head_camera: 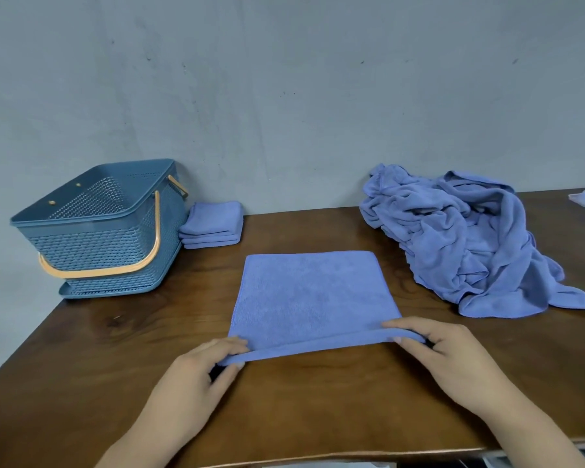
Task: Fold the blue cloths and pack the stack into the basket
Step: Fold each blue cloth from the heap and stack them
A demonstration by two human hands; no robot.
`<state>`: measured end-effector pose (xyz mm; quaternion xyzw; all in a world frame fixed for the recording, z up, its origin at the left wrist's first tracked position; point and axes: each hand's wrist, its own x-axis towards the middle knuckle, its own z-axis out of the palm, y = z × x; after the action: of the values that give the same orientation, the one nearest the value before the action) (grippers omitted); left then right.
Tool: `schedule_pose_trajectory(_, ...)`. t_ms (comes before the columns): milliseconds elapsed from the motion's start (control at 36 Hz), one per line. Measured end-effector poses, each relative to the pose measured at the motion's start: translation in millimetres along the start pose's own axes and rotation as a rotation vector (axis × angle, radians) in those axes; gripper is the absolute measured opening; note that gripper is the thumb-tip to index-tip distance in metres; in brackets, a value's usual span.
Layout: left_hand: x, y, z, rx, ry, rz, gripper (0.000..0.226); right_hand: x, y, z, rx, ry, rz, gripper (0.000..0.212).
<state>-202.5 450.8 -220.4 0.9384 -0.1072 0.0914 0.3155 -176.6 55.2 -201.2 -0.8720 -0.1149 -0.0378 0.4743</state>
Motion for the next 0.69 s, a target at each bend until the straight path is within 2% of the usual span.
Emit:
schedule_pose_trajectory(139, -4, 7, -8, -0.123, 0.060, -0.105, 0.033, 0, -5, -2, 0.007, -0.024, 0.047, 0.025)
schedule_pose_trajectory(250, -1, 10, -10, -0.213, 0.068, -0.108, 0.041, 1, -5, -2, 0.008, -0.040, 0.073, 0.023)
schedule_pose_trajectory(472, 21, 18, -22, -0.470, 0.016, -0.072, 0.020, 13, -12, -4, 0.223, 0.004, 0.035, 0.019)
schedule_pose_trajectory(528, 37, 19, -26, -0.526, 0.014, -0.050, 0.008, 26, -15, -8, 0.252, 0.004, 0.013, 0.012)
schedule_pose_trajectory(556, 46, 19, -28, -0.554, 0.026, -0.050, 0.012, 33, -17, -9, 0.245, -0.005, -0.003, 0.011)
schedule_pose_trajectory(611, 66, 19, -31, -0.597, 0.066, -0.064, 0.020, 52, -16, -12, 0.239, -0.014, -0.020, 0.014)
schedule_pose_trajectory(694, 98, 20, -33, -0.692, 0.080, -0.087, 0.022, 85, -14, -14, 0.266, 0.025, -0.025, 0.034)
